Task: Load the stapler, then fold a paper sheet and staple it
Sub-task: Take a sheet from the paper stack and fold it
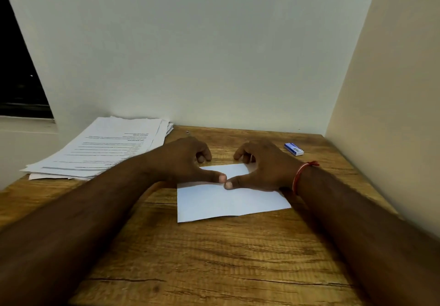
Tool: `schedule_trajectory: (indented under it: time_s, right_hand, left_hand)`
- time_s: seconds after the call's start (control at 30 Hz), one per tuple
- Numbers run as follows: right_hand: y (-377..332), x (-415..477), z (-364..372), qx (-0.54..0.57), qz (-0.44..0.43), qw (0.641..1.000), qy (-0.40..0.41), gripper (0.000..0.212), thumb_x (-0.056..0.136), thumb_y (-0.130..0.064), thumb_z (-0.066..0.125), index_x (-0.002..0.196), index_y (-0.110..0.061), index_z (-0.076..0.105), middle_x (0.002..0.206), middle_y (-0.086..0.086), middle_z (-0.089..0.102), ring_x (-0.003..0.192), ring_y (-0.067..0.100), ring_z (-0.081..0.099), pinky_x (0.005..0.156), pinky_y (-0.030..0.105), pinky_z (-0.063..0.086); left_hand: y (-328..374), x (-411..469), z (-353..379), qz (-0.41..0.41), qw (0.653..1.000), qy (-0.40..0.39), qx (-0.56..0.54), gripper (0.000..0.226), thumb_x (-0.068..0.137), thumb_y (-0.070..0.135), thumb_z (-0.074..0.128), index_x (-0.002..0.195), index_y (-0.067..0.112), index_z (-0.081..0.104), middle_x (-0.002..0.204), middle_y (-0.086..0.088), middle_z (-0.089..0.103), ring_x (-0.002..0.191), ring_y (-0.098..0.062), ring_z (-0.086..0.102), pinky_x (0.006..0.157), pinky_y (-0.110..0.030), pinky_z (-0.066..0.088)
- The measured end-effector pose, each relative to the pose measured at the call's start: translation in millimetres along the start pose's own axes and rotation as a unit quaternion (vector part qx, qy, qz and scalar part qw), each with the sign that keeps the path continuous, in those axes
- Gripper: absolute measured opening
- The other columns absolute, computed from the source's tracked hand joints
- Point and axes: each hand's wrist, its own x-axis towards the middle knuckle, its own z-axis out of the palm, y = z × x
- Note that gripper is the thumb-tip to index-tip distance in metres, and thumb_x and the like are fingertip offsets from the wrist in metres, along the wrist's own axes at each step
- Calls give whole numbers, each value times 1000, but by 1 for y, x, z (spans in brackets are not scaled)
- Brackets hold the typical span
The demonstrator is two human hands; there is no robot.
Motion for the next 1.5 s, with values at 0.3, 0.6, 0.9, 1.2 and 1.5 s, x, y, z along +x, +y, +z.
schedule_trajectory:
  time_s: [0.3,0.6,0.9,1.2,1.5]
  right_hand:
    - [-1,-1,2,60,11,998,-11,70,60,-80,92,106,-36,63,114,-16,63,105,8,58,90,36,59]
    - [-8,-2,-1,66,7,997,-38,72,59,-75,95,113,-39,64,111,-17,66,100,9,63,83,33,61]
    - [-11,-2,-2,84,-77,992,60,48,68,-51,102,92,-31,64,93,-15,70,87,7,63,71,30,53]
    - [-7,4,0,-87,-92,983,135,83,62,-99,72,119,-38,76,101,-8,73,98,16,63,91,42,54]
    - [-10,3,-6,6,-70,977,201,32,84,-60,87,93,-30,82,88,-11,77,87,13,66,77,32,48]
  left_hand:
    - [-8,5,4,-17,997,-35,-61,66,63,77,95,110,36,71,104,10,69,95,-11,66,77,-28,54]
    - [-1,5,2,-10,997,-46,-60,74,66,65,99,126,37,67,118,17,67,103,-5,64,78,-21,50]
    - [4,2,-1,54,998,16,-22,28,82,50,96,96,31,81,98,15,78,96,-10,71,80,-31,59]
    - [-4,4,-4,146,971,179,70,26,91,58,81,98,34,73,89,14,75,86,-17,66,75,-33,44]
    - [-3,1,-11,146,975,159,47,35,106,53,60,113,30,86,104,9,85,92,-13,73,81,-34,56]
